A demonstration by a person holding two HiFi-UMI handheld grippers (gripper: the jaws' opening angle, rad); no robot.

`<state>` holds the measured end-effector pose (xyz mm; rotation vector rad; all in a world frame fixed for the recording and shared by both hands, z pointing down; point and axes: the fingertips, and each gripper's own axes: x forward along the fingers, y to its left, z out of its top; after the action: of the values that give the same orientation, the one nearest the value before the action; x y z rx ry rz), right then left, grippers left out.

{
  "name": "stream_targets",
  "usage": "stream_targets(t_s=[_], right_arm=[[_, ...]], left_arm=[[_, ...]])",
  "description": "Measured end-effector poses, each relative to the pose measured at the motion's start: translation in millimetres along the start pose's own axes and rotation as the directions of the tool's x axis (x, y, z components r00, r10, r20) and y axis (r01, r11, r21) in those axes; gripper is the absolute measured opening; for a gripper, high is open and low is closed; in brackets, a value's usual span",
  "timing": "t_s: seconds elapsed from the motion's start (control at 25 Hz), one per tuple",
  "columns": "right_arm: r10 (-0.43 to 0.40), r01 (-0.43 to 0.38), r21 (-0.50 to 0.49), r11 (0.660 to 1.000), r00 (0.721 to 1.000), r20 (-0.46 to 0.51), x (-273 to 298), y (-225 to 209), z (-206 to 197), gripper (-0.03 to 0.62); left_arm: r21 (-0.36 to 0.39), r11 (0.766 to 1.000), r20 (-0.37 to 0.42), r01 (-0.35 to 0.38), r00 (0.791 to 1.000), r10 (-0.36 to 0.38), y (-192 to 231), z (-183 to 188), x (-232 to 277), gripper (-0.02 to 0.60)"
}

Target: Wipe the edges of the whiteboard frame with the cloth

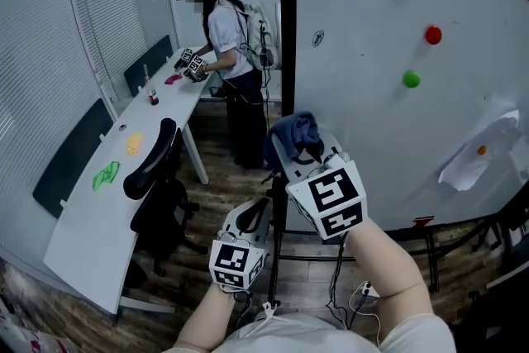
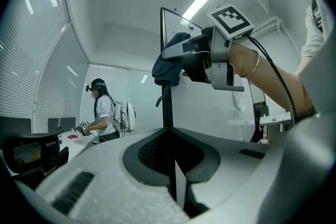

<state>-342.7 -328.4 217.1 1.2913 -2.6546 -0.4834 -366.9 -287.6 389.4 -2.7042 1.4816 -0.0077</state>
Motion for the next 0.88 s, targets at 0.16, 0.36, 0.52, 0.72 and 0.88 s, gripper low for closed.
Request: stream_targets(t_s=[0.16, 0.36, 0.52, 0.72, 0.88], right_arm=[[-0.015, 0.016, -0.038, 0.999, 1.000, 0.022, 0.9, -9.2, 28.3, 0.077], [-0.031, 0.035, -0.069, 0.997, 0.998, 0.057, 2.7, -20.5, 61.0, 0.077], [-0.066, 0.074, -0.080, 0.994, 0.992, 0.104, 1.9, -32.8, 92.6, 0.077], [-0.086, 0.100, -0.097, 0.990, 0.987, 0.139, 3.4, -43.7, 127.8, 0.077], [-0.101, 0.117, -0.096, 0.988, 0.982, 0.159, 3.4, -53.0, 148.0, 0.077]], left_arm=[[0.010, 1.000, 0.035, 0.020, 0.999, -0.020, 0.5, 19.3, 7.4, 0.023], [0.036, 0.998, 0.078, 0.051, 0.995, -0.054, -3.3, 46.0, 17.2, 0.023], [0.060, 0.995, 0.102, 0.080, 0.991, -0.086, -8.6, 61.1, 20.2, 0.024], [0.087, 0.992, 0.114, 0.093, 0.988, -0.103, -5.4, 69.0, 18.6, 0.023], [0.098, 0.990, 0.131, 0.100, 0.985, -0.112, 2.1, 78.9, 18.1, 0.023]])
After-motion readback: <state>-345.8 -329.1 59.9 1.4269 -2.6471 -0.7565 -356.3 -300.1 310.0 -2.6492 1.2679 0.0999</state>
